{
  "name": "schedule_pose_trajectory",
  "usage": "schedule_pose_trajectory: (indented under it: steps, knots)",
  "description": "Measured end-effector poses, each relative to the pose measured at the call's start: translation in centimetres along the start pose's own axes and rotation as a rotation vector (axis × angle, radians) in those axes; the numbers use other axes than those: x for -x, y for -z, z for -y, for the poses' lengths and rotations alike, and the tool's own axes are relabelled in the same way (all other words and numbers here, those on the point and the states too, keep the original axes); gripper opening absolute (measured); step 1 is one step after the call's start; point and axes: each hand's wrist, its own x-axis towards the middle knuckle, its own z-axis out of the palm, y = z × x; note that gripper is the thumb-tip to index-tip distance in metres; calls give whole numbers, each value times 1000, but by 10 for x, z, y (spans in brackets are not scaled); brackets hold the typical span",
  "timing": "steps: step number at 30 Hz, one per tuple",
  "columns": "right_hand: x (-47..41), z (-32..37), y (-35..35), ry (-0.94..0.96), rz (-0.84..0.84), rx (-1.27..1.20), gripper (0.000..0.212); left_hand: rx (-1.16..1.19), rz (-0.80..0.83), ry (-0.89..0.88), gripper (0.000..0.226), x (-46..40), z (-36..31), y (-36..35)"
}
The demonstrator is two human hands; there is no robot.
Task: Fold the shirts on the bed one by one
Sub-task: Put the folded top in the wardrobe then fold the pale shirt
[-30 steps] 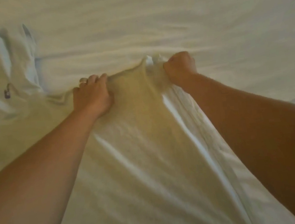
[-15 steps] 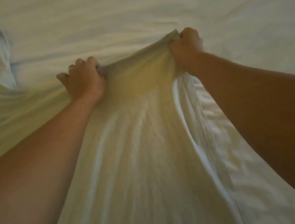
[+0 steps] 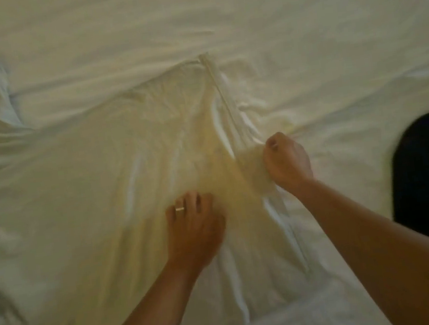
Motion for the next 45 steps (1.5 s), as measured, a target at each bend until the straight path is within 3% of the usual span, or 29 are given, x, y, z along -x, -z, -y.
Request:
schedule_pose_trajectory:
  steps: [3, 7, 13, 17, 21, 25, 26, 28, 31, 37, 40, 42, 45]
  knots:
    - [73, -55, 4, -103, 33, 66, 17, 98, 126, -108, 21, 63, -39, -3]
    - [143, -109, 4, -209, 89, 99, 13, 137, 234, -253, 32, 120, -72, -5]
    - [176, -141, -8, -169, 230, 45, 18, 41, 288, -295, 33, 137, -86, -9]
    - [176, -150, 8, -172, 83, -256, 33, 147, 317, -268, 21, 128, -99, -5]
    - [192, -169, 4, -151, 120, -19, 32, 156, 367, -259, 15, 140, -115, -5]
    - [203, -169, 1, -190, 59, 10, 23, 219, 394, -186, 33, 154, -112, 5]
    - [208, -166, 0, -193, 23, 19, 20, 272, 381, -175, 38, 161, -105, 9]
    - [224, -160, -7, -141, -90, 169, 38, 345, 321, -136, 43, 179, -80, 17]
    - [253, -144, -36, 73, -195, 322, 48, 346, 136, 22, 36, 216, -18, 26]
    - [319, -67, -147, 596, -32, 421, 22, 247, -127, 468, 35, 315, 141, 47]
    - [355, -17, -205, 758, 76, 455, 15, 297, -77, 556, 39, 356, 208, 48]
    - [377, 8, -237, 716, 171, 473, 21, 379, -3, 551, 49, 374, 241, 44]
    - [398, 28, -263, 522, 250, 480, 37, 380, 83, 398, 55, 389, 274, 36]
